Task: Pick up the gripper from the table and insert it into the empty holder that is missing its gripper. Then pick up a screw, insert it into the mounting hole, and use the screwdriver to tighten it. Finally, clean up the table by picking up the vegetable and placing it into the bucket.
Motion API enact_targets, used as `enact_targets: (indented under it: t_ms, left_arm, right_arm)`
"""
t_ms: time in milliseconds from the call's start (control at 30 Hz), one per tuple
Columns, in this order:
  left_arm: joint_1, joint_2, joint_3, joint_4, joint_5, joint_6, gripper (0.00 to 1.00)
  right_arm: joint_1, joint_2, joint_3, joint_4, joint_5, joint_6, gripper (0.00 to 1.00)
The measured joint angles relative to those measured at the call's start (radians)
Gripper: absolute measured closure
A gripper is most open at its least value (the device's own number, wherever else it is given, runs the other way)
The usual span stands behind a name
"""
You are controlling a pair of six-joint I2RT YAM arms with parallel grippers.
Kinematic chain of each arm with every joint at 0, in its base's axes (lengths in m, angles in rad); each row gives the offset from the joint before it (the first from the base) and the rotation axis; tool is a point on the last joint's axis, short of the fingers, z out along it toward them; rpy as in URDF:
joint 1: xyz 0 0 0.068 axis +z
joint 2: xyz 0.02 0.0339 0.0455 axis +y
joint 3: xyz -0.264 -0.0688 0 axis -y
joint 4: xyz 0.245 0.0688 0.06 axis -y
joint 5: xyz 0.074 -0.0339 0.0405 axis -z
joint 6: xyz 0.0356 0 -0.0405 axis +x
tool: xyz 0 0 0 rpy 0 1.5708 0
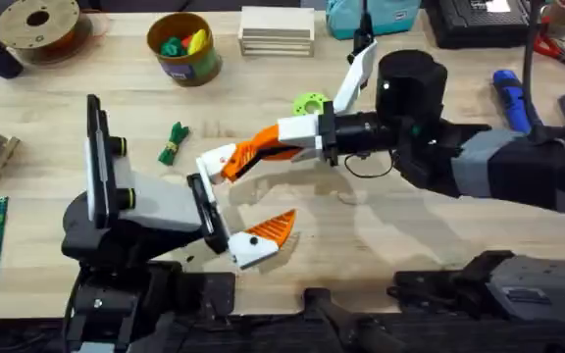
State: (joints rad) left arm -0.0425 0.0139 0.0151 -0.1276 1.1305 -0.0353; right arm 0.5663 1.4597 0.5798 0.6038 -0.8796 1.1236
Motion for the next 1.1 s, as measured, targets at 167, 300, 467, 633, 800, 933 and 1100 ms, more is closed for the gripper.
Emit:
enact_targets:
  t_ms: [167, 300, 467, 633, 800, 933, 1100]
  left_arm:
    - [0.001, 0.0, 0.0, 0.002, -0.014, 0.001, 0.015]
    - [0.015, 0.0, -0.001, 0.008, -0.068, -0.005, 0.015]
    - [0.019, 0.0, -0.001, 0.011, -0.092, -0.01, 0.015]
    - [0.023, 0.0, -0.001, 0.013, -0.113, -0.027, 0.015]
    - [0.023, 0.0, -0.001, 0.013, -0.121, -0.031, 0.015]
    - [0.023, 0.0, -0.001, 0.015, -0.13, -0.034, 0.015]
    - [0.025, 0.0, -0.001, 0.015, -0.134, -0.034, 0.015]
  right_arm:
    - [0.023, 0.0, -0.009, 0.046, 0.049, 0.028, 0.995]
    - [0.099, -0.001, -0.012, 0.074, 0.191, 0.067, 0.995]
    - [0.158, -0.009, -0.012, 0.078, 0.284, 0.081, 0.995]
    - [0.202, -0.013, -0.012, 0.081, 0.381, 0.082, 0.995]
    - [0.212, -0.014, -0.012, 0.082, 0.409, 0.081, 0.995]
    - [0.23, -0.014, -0.012, 0.088, 0.439, 0.077, 0.995]
    - [0.237, -0.014, -0.012, 0.09, 0.449, 0.061, 0.995]
